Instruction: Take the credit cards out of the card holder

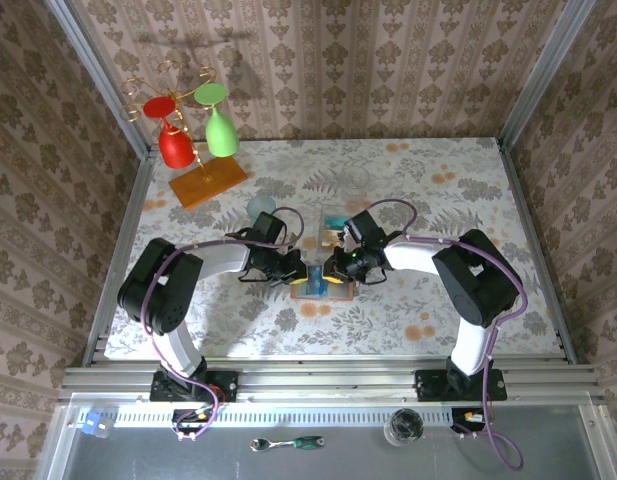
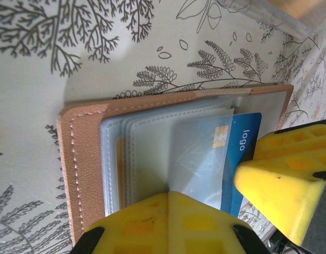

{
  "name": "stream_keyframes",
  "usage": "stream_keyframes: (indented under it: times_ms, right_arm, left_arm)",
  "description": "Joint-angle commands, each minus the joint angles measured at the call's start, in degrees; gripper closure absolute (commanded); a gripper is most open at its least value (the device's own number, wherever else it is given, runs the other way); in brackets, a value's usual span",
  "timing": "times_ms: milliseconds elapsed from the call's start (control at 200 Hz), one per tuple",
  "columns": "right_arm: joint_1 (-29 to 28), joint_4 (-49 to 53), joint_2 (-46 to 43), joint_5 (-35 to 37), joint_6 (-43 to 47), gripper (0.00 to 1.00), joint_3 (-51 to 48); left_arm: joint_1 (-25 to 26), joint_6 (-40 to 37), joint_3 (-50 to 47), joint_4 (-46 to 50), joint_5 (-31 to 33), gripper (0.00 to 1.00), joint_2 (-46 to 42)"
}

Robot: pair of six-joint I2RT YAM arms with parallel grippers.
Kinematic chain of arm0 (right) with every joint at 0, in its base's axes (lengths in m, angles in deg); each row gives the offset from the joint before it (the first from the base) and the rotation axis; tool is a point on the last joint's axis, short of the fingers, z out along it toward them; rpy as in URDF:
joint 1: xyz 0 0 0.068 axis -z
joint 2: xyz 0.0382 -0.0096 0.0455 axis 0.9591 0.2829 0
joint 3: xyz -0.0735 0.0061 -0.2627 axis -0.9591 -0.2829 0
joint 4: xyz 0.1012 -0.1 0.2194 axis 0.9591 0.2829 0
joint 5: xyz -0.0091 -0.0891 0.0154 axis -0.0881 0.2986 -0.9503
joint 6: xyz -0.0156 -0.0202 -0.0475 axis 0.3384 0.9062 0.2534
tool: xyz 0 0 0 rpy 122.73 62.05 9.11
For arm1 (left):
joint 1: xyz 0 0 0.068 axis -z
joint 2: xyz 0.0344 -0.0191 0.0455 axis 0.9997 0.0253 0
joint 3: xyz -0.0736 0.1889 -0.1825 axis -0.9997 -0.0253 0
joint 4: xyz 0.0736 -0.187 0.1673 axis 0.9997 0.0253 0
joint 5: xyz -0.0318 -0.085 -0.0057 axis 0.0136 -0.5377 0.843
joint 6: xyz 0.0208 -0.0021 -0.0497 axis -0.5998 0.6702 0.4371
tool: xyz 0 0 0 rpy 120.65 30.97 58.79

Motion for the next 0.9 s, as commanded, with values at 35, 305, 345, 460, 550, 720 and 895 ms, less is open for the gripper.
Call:
stream_keyframes:
  times_ms: [35,305,345,460,550,720,895]
  right_arm:
    - [1.32,1.77,-3.44,0.96,0.71,0.89,-2.48]
    - [3.38,5.16,-8.67,1.05,3.7,0.91,-4.63]
    - [3.54,5.82,-9.26,1.05,4.15,0.91,-4.38]
    - [4.09,8.31,-10.87,1.72,6.36,0.92,-2.99]
    - [4.61,11.18,-11.94,2.57,9.1,0.93,-1.64]
    - [5.08,18.61,-13.12,4.08,19.92,0.93,2.86]
    - [5.16,27.99,-13.35,9.33,36.18,0.98,8.81]
  left_arm:
    - [-0.36,0.74,-2.2,1.15,1.02,0.98,-0.14]
    - [-0.37,1.53,-2.98,0.37,1.09,0.97,-1.22]
    - [-0.28,1.7,-2.93,0.2,1.01,0.97,-1.22]
    - [-0.27,2.18,-2.8,-0.26,0.59,0.97,-1.39]
    - [-0.27,2.37,-2.27,-0.27,0.36,0.95,-2.04]
    - [-0.41,2.51,-0.44,0.03,-0.13,0.91,-3.03]
    - [-0.95,2.51,0.4,0.35,0.1,0.89,-4.44]
